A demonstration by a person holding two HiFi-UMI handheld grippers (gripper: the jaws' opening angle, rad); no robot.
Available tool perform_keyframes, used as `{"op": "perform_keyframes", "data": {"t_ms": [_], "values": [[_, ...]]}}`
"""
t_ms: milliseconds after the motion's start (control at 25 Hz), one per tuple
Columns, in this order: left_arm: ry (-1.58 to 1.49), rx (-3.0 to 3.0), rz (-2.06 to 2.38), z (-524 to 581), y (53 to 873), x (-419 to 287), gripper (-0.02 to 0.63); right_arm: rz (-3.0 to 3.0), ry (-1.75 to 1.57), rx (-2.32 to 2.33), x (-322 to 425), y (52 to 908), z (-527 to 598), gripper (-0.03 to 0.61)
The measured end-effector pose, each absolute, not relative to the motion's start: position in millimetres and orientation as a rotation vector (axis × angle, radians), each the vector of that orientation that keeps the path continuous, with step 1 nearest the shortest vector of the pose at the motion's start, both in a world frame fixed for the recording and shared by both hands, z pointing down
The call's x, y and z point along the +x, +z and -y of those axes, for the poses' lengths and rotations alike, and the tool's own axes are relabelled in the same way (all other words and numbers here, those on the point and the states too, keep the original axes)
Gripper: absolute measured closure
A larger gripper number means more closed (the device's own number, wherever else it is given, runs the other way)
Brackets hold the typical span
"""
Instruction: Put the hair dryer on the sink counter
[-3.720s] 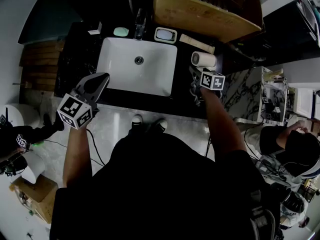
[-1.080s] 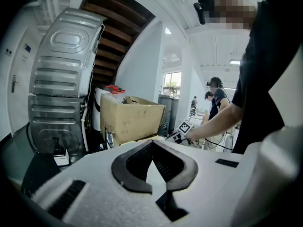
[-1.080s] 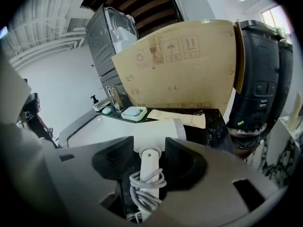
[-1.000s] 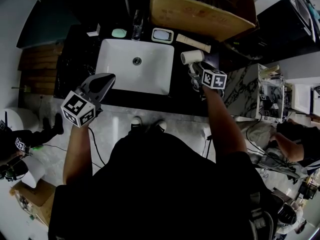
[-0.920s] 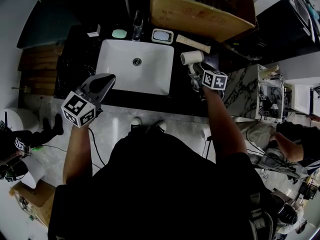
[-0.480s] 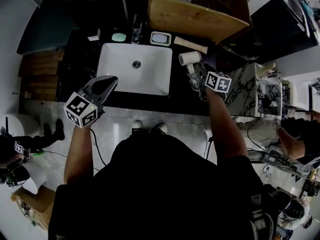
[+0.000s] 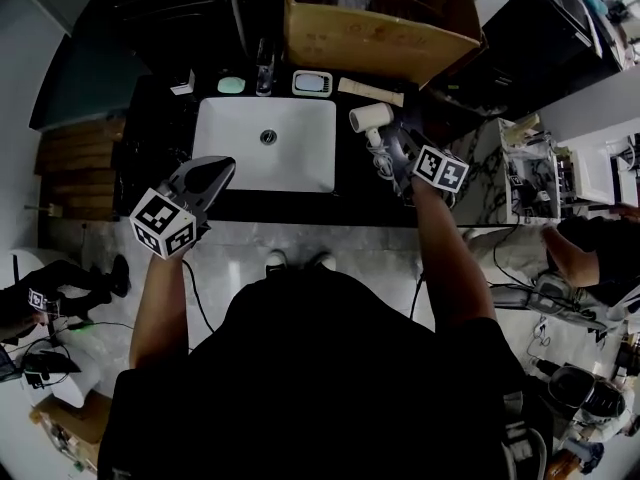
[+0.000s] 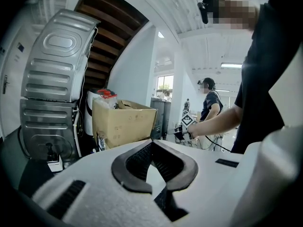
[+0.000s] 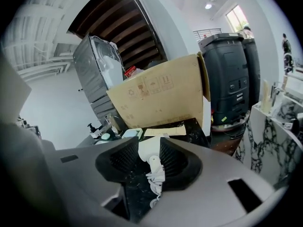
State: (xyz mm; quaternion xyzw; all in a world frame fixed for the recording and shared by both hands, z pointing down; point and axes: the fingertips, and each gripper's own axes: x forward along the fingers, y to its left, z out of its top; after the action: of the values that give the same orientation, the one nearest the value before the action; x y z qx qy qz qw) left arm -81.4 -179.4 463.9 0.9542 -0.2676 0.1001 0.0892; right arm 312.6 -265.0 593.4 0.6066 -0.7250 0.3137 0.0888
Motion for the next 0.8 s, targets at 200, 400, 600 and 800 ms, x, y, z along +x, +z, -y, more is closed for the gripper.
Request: {"op": "perform_keyframes", "data": {"t_ms": [200, 400, 600, 800], "values": [[0.288, 2.853, 0.770, 178, 461, -80, 0.600, 2.156, 0.947, 1.861, 316, 581, 248, 0.443], [0.281, 2.874, 0.733, 181, 457, -75, 0.600, 2.174, 0.903, 1.929, 320, 558, 232, 0.471], [0.284, 2.897, 0.691, 179, 456, -72, 0.600, 2.221, 0.868, 1.979, 316, 533, 213, 0.490], [0.270, 2.908, 0.640, 178, 453, -69, 0.600, 2.272, 0.786, 1.983, 299, 504, 199, 0.496]]}}
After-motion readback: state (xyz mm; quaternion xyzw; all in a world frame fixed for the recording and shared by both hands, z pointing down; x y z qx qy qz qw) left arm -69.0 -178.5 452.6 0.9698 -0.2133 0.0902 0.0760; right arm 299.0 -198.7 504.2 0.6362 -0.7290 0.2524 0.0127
